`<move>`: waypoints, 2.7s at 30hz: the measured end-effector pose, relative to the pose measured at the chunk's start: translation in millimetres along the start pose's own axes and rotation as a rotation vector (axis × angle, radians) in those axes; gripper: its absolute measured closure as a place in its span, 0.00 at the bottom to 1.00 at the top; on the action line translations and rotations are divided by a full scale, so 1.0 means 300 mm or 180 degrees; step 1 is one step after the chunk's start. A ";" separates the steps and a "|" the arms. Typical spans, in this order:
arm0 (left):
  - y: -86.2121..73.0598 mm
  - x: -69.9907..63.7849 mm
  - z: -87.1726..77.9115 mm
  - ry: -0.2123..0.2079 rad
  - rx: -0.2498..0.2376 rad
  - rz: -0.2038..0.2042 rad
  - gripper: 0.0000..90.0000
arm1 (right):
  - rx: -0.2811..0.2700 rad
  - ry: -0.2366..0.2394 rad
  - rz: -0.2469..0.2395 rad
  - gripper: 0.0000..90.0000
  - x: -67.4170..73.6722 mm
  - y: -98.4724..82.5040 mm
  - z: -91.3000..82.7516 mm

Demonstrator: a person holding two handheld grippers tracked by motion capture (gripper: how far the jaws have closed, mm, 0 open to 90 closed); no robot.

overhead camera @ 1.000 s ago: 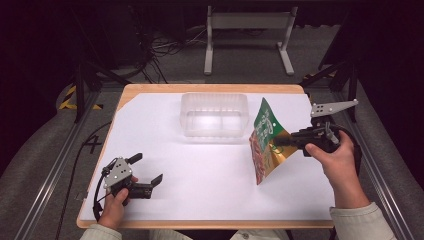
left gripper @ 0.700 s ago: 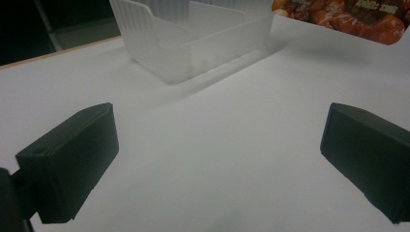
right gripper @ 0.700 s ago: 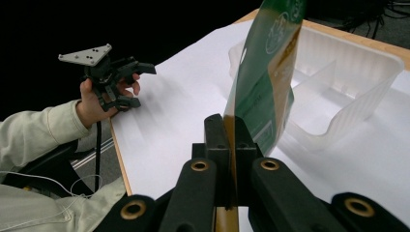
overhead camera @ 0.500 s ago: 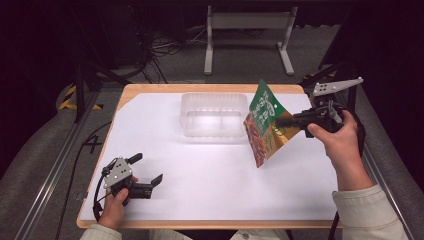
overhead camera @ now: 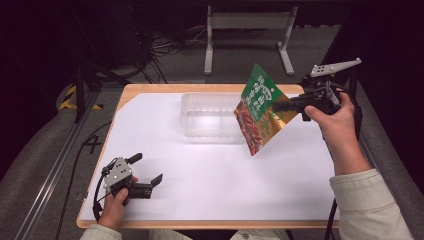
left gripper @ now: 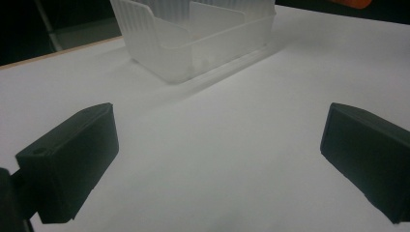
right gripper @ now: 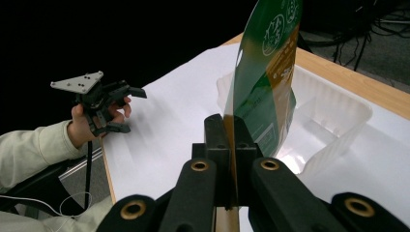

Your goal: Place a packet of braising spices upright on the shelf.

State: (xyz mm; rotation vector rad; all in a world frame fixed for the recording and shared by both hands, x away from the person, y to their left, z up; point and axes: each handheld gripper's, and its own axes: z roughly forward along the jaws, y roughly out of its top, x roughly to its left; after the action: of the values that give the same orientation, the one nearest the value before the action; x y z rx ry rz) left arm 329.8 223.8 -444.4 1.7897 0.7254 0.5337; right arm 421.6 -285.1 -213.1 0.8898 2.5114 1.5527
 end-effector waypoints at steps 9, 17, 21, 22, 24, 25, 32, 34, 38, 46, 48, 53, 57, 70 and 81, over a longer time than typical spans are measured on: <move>-0.006 -0.006 -0.023 0.0056 -0.0044 -0.0078 0.01 | 0.0026 0.0013 -0.0074 1.00 -0.013 0.057 0.035; -0.013 -0.013 -0.049 0.0109 -0.0071 -0.0079 0.01 | 0.0043 0.0029 -0.0136 1.00 -0.049 0.126 0.100; -0.017 -0.012 -0.057 0.0121 -0.0058 -0.0090 0.01 | 0.0044 0.0025 -0.0168 1.00 -0.058 0.155 0.128; -0.019 -0.012 -0.059 0.0126 -0.0067 -0.0097 0.01 | 0.0042 0.0025 -0.0174 1.00 -0.060 0.163 0.136; -0.020 -0.011 -0.062 0.0126 -0.0076 -0.0104 0.01 | 0.0039 0.0037 -0.0191 1.00 -0.063 0.182 0.153; -0.020 -0.011 -0.065 0.0129 -0.0057 -0.0109 0.01 | 0.0041 0.0040 -0.0198 1.00 -0.064 0.188 0.158; -0.020 -0.010 -0.066 0.0121 -0.0077 -0.0111 0.01 | 0.0073 0.0033 -0.0263 1.00 -0.066 0.240 0.204; -0.019 -0.010 -0.062 0.0109 -0.0081 -0.0111 0.01 | 0.0079 0.0026 -0.0270 1.00 -0.069 0.257 0.222; -0.017 -0.009 -0.059 0.0091 -0.0079 -0.0102 0.01 | 0.0074 0.0033 -0.0268 1.00 -0.073 0.275 0.247; -0.013 -0.009 -0.047 0.0048 -0.0109 -0.0110 0.01 | 0.0040 0.0061 -0.0255 1.00 -0.087 0.305 0.303; -0.012 -0.009 -0.045 0.0035 -0.0108 -0.0107 0.01 | 0.0016 0.0075 -0.0248 1.00 -0.092 0.309 0.311; -0.009 -0.007 -0.039 0.0012 -0.0101 -0.0094 0.01 | -0.0026 0.0112 -0.0245 1.00 -0.101 0.311 0.330; -0.008 -0.007 -0.035 0.0001 -0.0105 -0.0090 0.01 | -0.0022 0.0124 -0.0242 1.00 -0.113 0.313 0.351; -0.007 -0.005 -0.037 -0.0015 -0.0108 -0.0077 0.01 | -0.0041 0.0214 -0.0141 1.00 -0.155 0.299 0.434; -0.008 -0.002 -0.040 -0.0001 -0.0118 -0.0084 0.01 | 0.0024 0.0166 -0.0126 1.00 -0.185 0.283 0.478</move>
State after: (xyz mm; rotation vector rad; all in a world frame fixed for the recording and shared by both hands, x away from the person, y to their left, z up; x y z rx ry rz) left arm 320.8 232.2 -443.0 1.7434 0.7335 0.5259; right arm 553.6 -169.7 -226.0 0.8055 2.5553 1.5760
